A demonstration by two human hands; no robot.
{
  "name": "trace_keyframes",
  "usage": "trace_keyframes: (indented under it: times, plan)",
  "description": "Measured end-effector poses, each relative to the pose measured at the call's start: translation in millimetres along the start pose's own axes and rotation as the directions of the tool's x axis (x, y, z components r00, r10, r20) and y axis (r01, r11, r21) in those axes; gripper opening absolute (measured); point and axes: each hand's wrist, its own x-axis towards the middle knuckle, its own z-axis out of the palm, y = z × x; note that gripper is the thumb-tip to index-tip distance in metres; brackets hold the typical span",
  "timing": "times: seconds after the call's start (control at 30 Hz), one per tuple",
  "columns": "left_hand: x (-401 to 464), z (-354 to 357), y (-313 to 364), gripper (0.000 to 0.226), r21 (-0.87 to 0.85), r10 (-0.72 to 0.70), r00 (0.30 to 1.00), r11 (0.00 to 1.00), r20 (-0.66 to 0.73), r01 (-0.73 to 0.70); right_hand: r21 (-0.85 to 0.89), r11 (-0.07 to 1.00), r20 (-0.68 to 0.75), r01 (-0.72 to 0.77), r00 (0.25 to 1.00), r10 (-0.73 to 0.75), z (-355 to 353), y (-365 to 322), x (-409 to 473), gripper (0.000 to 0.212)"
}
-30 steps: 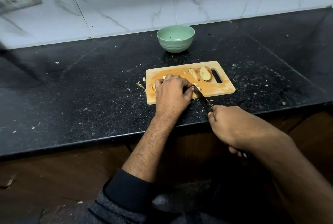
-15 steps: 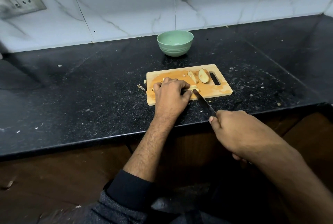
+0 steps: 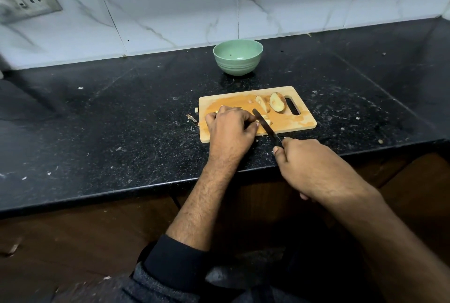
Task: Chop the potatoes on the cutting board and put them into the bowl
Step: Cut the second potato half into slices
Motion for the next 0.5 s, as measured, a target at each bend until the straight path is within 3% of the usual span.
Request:
trace_keyframes:
  times: [0.5]
  plan:
    - [4, 2, -4, 0.007, -0.063, -0.011, 0.998, 0.998, 0.06, 0.015, -0.016, 1.0, 0.037, -0.013, 0.999, 0.013, 10, 0, 29, 0.012]
